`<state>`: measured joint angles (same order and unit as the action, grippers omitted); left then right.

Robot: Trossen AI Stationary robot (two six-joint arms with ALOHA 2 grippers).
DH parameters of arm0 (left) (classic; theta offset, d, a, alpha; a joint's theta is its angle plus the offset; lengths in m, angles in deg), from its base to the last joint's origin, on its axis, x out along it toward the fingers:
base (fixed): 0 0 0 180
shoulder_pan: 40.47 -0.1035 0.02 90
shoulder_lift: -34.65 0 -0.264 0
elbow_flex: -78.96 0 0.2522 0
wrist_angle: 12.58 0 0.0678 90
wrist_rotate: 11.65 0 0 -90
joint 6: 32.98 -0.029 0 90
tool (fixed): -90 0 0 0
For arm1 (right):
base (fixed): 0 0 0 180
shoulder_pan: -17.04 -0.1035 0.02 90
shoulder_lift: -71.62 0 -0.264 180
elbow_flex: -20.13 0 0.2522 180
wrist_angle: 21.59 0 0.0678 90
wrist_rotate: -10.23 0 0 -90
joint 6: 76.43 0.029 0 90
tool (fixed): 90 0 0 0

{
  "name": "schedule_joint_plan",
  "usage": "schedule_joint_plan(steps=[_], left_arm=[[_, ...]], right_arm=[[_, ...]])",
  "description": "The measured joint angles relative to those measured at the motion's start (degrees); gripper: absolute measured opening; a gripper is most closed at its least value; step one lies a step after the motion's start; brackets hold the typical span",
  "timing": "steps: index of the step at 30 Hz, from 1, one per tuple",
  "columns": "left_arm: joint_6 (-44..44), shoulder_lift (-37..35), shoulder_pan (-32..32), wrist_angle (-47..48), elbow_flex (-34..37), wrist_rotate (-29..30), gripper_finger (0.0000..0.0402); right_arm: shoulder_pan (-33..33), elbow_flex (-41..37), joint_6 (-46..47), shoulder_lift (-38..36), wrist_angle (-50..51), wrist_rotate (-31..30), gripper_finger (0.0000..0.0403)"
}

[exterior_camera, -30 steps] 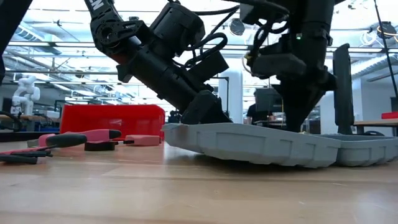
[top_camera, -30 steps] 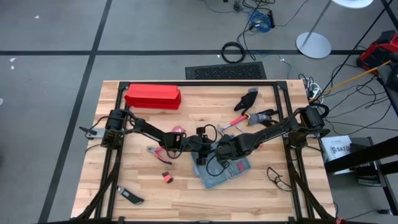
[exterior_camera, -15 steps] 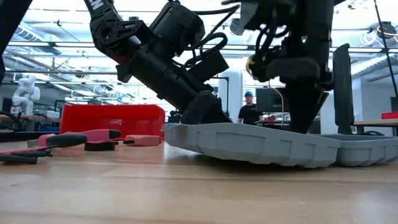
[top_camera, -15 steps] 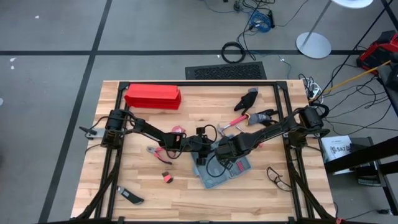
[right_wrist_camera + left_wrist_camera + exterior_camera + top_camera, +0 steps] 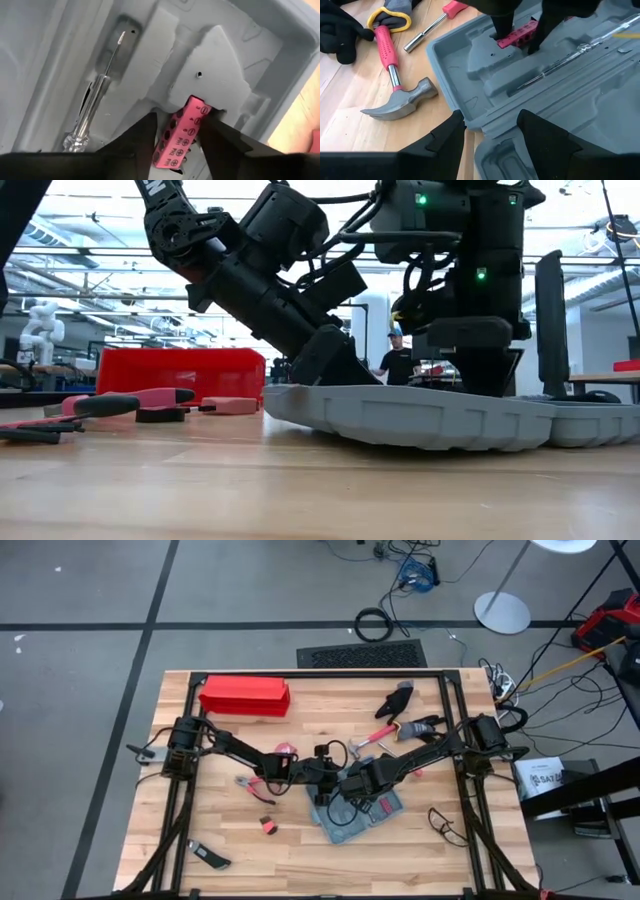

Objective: Prefit tool cases
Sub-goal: Remove the top orange screwdriver bit set from the gray pre-fit tool case

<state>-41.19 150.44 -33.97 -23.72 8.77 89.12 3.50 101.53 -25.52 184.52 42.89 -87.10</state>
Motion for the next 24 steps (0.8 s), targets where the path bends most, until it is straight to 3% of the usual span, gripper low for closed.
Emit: schedule_joint_plan(steps=[5,10,18,24], left_arm=[[0.02,0.0,0.01,0.01,0.0,-0.56,0.0202],[0.02,0.0,0.02,0.02,0.0,-0.51,0.0202],[0.0,0.04,-0.09,0.11,0.0,0.08,0.0202],[-0.01,0.02,-0.04,0.13,0.0,0.13,0.0202]], right_arm=[[0.37,-0.02,1.37,-0.09,0.91,-0.42,0.0059],[-2.1,-0.08,2.66,-0.36,2.01,-8.1,0.0038],[-4.9,3.53,11.02,-7.78,12.2,-12.34,0.0001],[-5.66,3.56,12.9,-12.87,13.8,-15.75,0.0003]])
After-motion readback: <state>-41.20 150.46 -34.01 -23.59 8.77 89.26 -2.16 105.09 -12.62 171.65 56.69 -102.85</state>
